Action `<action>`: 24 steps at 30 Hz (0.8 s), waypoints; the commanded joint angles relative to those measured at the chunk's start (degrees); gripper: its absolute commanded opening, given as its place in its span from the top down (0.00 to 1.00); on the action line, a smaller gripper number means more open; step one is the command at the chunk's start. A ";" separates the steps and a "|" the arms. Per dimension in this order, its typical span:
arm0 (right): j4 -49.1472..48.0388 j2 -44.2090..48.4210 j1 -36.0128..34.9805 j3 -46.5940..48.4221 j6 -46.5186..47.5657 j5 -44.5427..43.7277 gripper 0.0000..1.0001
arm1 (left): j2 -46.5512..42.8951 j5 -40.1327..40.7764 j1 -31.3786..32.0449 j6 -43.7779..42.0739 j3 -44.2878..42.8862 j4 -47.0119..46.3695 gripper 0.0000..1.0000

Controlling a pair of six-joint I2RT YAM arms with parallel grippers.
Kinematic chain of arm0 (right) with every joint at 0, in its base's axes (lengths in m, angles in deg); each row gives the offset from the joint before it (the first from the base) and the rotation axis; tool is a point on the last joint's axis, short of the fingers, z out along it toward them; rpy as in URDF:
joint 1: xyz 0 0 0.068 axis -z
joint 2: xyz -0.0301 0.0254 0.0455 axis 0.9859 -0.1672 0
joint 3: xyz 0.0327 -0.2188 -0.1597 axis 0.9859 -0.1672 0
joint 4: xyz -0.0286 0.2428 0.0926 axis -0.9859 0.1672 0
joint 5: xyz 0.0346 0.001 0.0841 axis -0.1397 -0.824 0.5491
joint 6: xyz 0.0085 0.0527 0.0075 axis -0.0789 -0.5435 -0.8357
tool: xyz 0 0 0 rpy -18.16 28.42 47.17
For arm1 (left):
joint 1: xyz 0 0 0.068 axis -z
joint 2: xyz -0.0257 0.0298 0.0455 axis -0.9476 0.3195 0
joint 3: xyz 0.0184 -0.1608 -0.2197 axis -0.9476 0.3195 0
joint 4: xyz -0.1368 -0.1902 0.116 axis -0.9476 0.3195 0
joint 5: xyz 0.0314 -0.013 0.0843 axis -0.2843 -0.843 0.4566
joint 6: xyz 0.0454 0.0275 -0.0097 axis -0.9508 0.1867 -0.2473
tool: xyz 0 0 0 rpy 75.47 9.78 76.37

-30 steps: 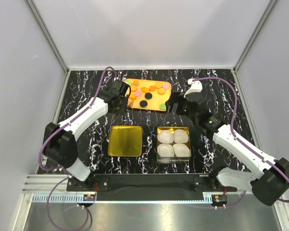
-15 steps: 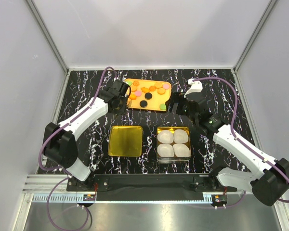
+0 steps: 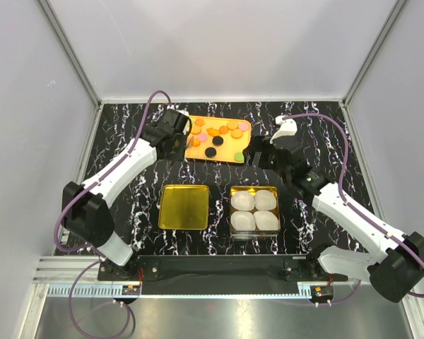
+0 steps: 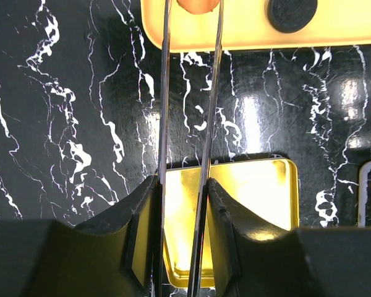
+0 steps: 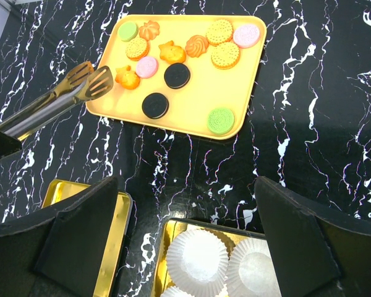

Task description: Pack the cookies

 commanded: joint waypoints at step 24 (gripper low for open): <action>1.69 0.04 -0.07 3.92 3.27 -10.28 0.00 | -15.43 -8.35 19.97 2.77 1.08 6.08 0.62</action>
